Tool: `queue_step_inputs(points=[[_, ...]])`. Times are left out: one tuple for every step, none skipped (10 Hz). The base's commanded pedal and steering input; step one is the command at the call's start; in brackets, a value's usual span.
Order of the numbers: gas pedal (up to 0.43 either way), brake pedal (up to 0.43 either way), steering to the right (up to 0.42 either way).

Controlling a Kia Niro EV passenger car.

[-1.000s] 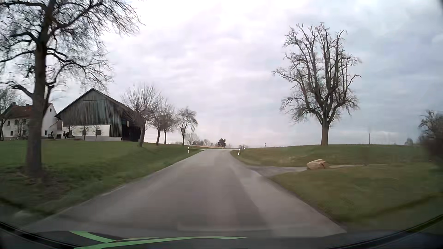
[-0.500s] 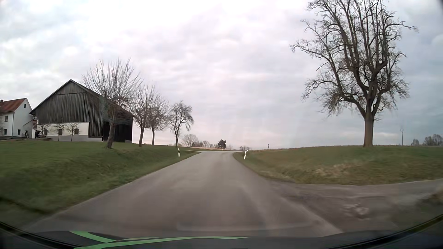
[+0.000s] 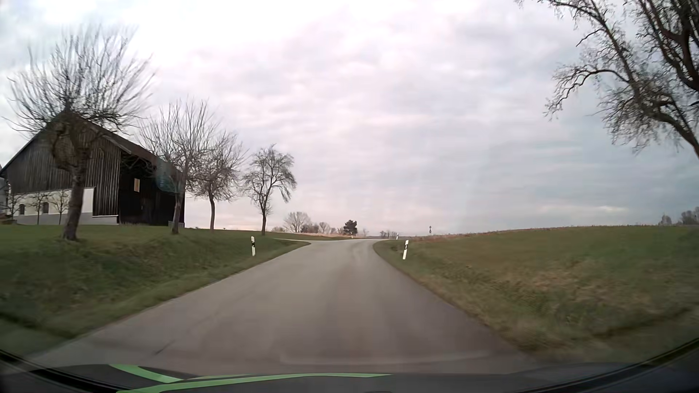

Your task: Follow the waypoints while adhering to traffic rules and regulations

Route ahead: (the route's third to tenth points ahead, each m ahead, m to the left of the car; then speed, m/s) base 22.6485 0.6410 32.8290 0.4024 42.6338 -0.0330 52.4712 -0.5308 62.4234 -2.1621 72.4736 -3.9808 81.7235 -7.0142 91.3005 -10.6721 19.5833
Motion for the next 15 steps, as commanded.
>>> queue_step_inputs(points=[[0.13, 0.0, 0.001], [0.11, 0.0, 0.001], [0.059, 0.0, 0.001], [0.0, 0.0, 0.001], [0.0, 0.0, 0.002], [0.0, 0.0, 0.003], [0.0, 0.0, 0.004], [0.0, 0.0, 0.008], [0.0, 0.0, 0.01], [0.0, 0.0, 0.011], [0.0, 0.0, 0.011], [0.0, 0.0, 0.013], [0.0, 0.0, 0.013], [0.0, 0.0, 0.013], [0.0, 0.0, 0.015]])
